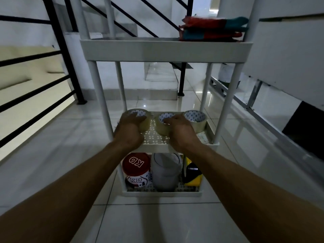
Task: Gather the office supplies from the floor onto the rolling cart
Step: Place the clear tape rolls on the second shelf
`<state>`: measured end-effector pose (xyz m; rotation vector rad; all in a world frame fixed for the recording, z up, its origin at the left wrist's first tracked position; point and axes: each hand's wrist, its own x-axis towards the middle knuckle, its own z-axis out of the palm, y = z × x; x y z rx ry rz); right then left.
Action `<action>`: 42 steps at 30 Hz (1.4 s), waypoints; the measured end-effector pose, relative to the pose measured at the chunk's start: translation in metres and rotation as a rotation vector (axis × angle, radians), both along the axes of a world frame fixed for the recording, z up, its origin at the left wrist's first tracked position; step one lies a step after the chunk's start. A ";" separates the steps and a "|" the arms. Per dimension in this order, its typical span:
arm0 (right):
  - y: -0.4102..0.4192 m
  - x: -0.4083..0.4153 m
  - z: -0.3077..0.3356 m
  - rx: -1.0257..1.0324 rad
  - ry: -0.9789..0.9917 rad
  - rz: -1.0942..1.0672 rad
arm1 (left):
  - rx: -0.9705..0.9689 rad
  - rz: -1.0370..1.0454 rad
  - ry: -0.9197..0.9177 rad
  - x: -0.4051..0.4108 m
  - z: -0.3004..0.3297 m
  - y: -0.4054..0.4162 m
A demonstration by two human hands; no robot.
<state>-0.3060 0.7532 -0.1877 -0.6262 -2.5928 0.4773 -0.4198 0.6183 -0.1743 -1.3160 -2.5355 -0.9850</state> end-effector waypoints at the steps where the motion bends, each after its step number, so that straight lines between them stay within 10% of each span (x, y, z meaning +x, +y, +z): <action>1: -0.005 0.004 -0.001 0.027 0.047 0.014 | -0.023 0.001 -0.002 0.000 -0.001 -0.003; 12: -0.078 0.068 -0.011 0.078 0.097 0.001 | -0.077 -0.272 0.189 0.063 -0.009 -0.112; 20: -0.185 0.131 -0.048 -0.072 -0.065 0.085 | -0.133 -0.220 -0.062 0.099 -0.044 -0.240; 37: -0.303 0.271 -0.143 -0.226 -0.912 0.434 | -0.450 -0.352 -0.318 0.186 -0.160 -0.356; 42: -0.327 0.289 -0.172 -0.252 -0.879 0.337 | -0.434 -0.373 -0.346 0.199 -0.176 -0.351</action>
